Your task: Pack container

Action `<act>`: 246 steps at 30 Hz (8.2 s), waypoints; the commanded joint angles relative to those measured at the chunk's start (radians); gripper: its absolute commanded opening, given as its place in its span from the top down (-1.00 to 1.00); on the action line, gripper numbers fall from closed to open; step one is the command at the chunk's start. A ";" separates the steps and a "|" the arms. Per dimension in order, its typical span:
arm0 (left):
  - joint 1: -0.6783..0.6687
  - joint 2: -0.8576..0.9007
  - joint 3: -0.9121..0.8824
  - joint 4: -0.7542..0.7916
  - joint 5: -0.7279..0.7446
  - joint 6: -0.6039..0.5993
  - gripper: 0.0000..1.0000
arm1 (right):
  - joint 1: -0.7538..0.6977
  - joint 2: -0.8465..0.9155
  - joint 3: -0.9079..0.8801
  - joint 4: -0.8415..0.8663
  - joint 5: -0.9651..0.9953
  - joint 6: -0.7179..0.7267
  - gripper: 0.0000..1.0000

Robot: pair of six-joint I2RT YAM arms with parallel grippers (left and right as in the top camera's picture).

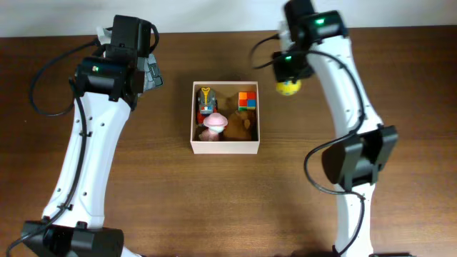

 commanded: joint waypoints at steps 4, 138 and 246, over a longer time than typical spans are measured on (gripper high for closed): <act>0.002 0.005 0.002 -0.001 0.001 -0.013 -0.99 | 0.104 -0.006 0.023 0.069 -0.076 -0.119 0.21; 0.002 0.005 0.002 -0.001 0.000 -0.013 -0.99 | -0.190 -0.068 0.100 0.220 0.158 -0.145 -0.98; 0.001 0.005 0.002 -0.001 0.000 -0.013 -0.99 | -0.255 -2.298 -2.422 1.346 0.034 -0.194 -0.98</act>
